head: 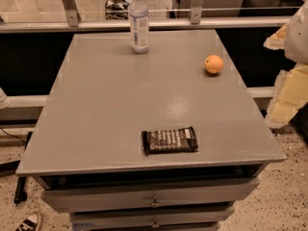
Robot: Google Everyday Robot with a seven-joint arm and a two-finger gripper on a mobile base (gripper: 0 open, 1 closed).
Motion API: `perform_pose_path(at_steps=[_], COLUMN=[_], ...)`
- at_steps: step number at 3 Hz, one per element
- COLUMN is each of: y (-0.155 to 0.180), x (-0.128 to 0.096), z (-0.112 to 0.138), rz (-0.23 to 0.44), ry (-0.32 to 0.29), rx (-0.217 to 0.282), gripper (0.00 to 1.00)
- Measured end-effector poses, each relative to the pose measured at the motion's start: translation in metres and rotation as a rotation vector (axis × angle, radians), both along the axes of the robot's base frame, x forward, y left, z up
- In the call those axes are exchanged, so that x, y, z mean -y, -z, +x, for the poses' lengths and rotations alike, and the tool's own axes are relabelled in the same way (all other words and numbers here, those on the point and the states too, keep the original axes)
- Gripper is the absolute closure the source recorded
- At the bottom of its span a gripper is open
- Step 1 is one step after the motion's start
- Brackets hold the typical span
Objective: Move orange near rxbar chocolate
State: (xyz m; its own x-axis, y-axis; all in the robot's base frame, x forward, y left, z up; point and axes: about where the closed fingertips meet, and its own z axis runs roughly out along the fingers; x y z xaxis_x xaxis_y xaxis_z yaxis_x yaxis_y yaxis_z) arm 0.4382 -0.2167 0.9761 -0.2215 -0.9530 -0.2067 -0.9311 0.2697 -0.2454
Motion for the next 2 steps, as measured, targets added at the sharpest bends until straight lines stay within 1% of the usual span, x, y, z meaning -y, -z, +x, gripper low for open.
perform_pose_path(at_steps=[1,2], y=[0.0,0.014], x=[0.0,0.004], z=[0.002,0.021], rz=[0.007,0.015], ry=[0.006,0.033], rx=[0.013,0.057], gripper=[0.0,0.0])
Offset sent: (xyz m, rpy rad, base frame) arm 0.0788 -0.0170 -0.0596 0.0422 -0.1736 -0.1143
